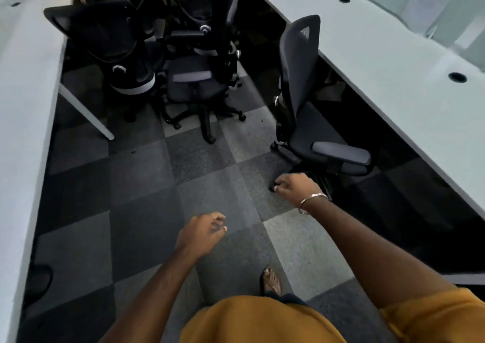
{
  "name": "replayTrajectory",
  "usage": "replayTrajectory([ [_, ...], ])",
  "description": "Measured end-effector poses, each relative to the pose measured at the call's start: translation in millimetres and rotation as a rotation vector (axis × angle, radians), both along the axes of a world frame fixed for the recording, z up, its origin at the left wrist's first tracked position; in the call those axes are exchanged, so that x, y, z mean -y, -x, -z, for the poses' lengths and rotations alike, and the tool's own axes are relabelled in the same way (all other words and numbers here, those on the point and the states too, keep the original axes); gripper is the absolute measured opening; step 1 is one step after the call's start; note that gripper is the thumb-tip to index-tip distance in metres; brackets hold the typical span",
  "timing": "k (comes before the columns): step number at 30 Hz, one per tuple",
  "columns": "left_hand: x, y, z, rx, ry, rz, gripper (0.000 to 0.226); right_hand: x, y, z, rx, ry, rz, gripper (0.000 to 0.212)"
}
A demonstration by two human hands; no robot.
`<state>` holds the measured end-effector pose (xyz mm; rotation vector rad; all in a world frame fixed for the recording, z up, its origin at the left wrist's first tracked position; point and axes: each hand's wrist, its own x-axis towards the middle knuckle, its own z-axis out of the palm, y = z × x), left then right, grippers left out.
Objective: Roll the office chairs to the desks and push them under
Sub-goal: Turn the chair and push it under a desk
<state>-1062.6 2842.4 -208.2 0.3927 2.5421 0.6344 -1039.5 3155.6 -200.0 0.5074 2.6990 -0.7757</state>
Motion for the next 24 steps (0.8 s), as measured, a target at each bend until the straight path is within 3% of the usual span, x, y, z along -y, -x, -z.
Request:
replayTrajectory([
  [3,-38.0,30.1,-1.7,-0.003,-0.052,0.012,0.025,-41.9,41.6,-3.3,-0.095,-0.033,0.001,0.032],
  [11,-79.2,122.5,4.7,0.03,-0.084,0.067,0.026,-112.8,166.0,-31.3,-0.321,-0.06,0.121,0.079],
  [20,-79.0,232.2,21.8,0.091,-0.065,0.155,0.024,-127.2,311.8,-37.5,-0.207,0.159,0.341,0.094],
  [24,-57.0,288.0,30.8,0.106,-0.02,0.221,0.027,-131.3,364.2,-40.0,-0.22,0.132,0.461,0.103],
])
